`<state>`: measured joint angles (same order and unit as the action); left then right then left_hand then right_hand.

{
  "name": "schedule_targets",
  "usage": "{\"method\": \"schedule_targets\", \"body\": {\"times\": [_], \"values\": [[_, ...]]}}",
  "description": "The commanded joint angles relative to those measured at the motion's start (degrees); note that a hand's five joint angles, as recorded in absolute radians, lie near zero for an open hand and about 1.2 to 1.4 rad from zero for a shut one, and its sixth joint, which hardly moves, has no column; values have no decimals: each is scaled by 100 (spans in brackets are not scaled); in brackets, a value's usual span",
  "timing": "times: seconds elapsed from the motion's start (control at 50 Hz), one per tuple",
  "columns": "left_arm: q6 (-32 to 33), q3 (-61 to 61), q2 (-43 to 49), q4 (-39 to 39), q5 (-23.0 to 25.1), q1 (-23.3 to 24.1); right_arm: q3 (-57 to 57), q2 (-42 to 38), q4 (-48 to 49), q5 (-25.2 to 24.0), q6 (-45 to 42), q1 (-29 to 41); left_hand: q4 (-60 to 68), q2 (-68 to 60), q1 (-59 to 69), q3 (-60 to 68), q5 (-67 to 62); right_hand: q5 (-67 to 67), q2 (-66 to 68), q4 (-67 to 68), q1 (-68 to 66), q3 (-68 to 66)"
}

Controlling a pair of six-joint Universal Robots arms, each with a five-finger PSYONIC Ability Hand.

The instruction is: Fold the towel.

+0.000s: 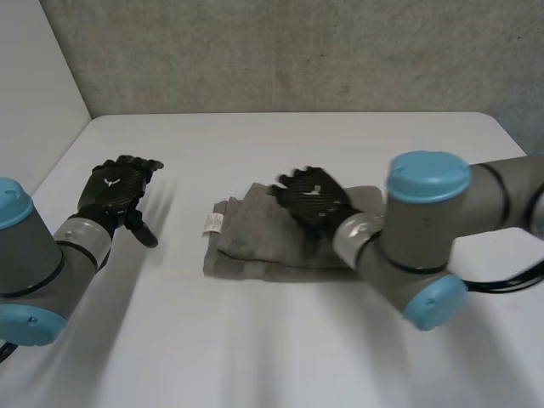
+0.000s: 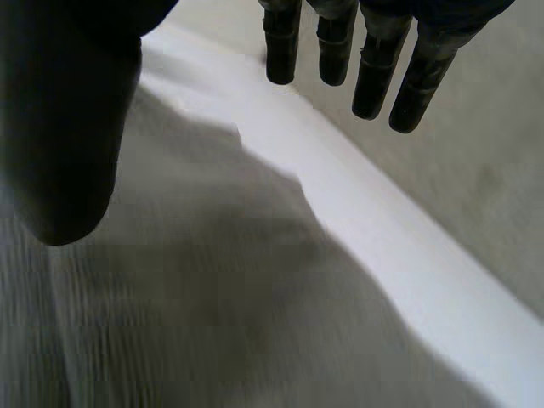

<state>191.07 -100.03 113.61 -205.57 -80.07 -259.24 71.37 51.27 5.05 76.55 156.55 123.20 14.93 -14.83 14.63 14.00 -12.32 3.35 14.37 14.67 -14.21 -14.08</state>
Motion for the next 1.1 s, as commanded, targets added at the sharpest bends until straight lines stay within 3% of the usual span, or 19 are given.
{"method": "schedule_targets", "body": {"times": [0.02,0.24,0.44,0.72,0.86,1.1], "values": [[0,1,3,0,18,5,1113,514,-312,-87,16,-1306,-489,479,-458,-395,1227,-335,-437,-467,421,408],[106,186,73,0,71,726,2328,779,627,-105,235,-1641,-186,176,-155,-92,924,-245,-347,-377,331,319],[614,1423,1082,315,88,1639,2478,797,725,-105,421,-1632,1630,-1640,1660,1723,-891,-158,-260,-290,244,232],[1134,2225,1901,1002,80,1860,2742,1113,778,-61,780,-1632,1664,-1675,1695,1758,-926,177,75,45,-91,-104],[1134,2155,1884,1011,18,1877,2751,1069,830,-79,843,-1624,3560,-3570,3591,3654,-2822,833,731,701,-747,-759],[1134,1706,1462,1327,-158,1939,2742,1025,1120,-35,825,-1606,5331,-5342,5362,5425,-4593,2617,2515,2485,-2531,-2544]]}}
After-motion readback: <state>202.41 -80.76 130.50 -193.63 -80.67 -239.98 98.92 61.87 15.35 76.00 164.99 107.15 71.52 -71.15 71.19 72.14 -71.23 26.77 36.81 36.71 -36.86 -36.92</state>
